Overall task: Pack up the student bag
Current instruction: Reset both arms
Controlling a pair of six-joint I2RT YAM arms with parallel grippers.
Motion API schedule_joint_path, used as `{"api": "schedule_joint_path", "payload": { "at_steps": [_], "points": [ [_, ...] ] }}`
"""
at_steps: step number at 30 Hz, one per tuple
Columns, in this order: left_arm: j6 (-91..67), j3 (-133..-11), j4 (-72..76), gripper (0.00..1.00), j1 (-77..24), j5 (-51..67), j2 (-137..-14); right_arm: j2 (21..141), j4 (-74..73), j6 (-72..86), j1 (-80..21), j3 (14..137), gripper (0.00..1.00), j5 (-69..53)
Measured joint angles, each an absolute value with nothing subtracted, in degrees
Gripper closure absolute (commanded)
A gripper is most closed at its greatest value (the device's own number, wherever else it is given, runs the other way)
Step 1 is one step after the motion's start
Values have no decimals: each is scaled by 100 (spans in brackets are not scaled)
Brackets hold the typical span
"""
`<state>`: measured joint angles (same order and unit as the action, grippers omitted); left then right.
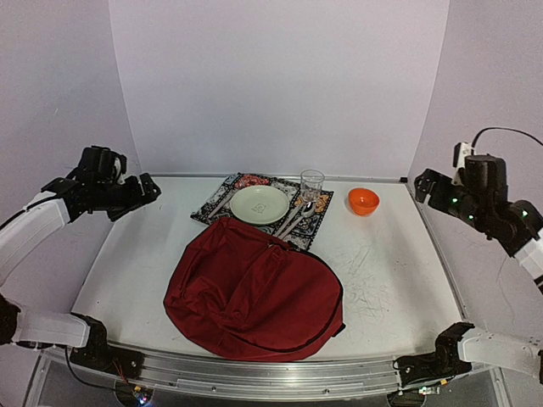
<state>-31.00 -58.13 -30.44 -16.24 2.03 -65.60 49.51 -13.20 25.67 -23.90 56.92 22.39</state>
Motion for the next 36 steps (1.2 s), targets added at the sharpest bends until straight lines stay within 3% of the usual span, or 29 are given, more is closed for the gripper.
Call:
{"api": "schedule_joint_path", "payload": {
  "at_steps": [5,17,27,36],
  "points": [
    [-2693,-5910,-3478,0,-1182,-655,-5935,4057,-1803,2590,-2379,5693,2,2673],
    [-1908,-7145,-4284,1,-1776,-1880,-5131,3606,-2573,2381,-2377,5995,2,2927],
    [-1687,-6875,-4530,1,-1776,-2263,-3983,3304,-2438,2343,-2377,5986,2,2822],
    [-1691,-6584,-4518,0,-1776,-2463,-3782,3193,-2370,2339,-2377,5642,2,2655]
  ]
}}
